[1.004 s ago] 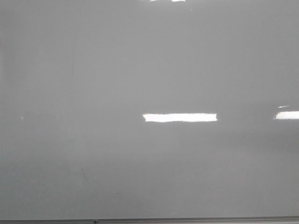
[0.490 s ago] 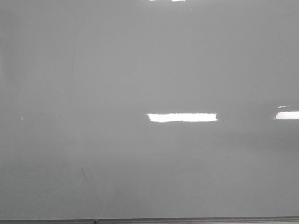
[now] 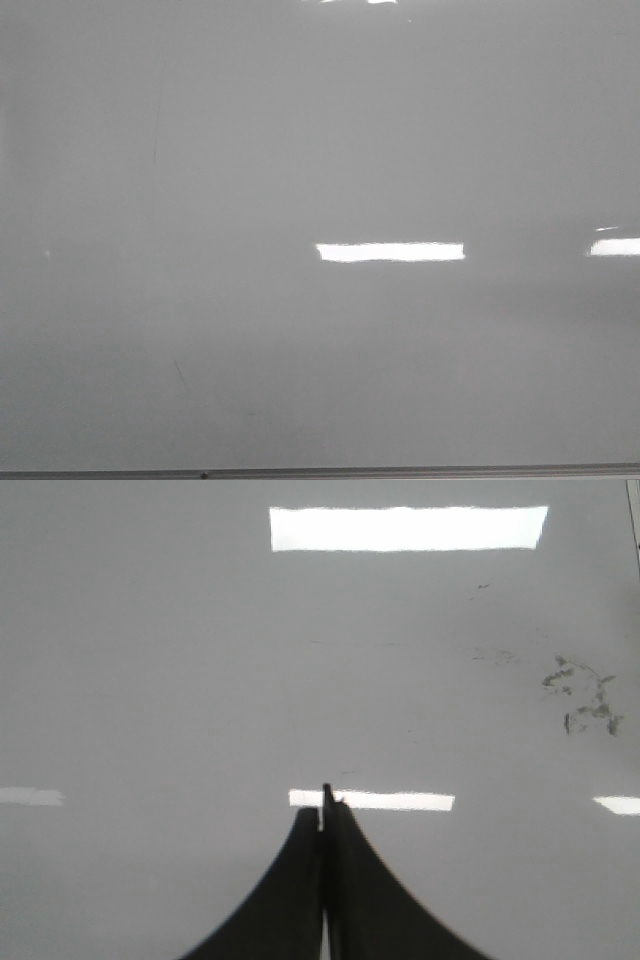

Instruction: Write number 8 on whiteboard

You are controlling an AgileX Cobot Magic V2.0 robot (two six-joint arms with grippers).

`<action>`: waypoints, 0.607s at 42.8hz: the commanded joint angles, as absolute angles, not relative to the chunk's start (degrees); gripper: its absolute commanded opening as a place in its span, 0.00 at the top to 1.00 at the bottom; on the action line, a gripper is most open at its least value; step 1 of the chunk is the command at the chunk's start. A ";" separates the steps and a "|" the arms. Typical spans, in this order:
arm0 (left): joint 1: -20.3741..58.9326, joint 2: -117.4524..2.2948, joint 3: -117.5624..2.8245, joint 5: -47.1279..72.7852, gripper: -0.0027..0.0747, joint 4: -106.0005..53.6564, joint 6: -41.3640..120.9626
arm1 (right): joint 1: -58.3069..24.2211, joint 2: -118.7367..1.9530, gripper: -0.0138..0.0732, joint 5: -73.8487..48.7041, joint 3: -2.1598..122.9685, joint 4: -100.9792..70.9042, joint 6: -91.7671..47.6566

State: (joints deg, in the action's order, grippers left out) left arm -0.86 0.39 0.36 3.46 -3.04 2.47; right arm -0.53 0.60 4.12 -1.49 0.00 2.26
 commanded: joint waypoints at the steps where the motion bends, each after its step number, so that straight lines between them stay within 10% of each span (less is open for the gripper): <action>1: -0.40 1.21 1.18 -1.28 0.99 -3.32 2.09 | -0.24 1.62 0.92 8.55 -1.39 0.85 1.94; 26: -0.40 1.21 1.18 -1.28 0.99 -3.32 2.09 | -0.24 1.62 0.92 9.50 -1.34 0.85 1.94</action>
State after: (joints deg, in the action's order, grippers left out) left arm -0.86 0.39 0.36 3.46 -3.04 2.47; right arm -0.53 0.60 4.49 -1.49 0.00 2.26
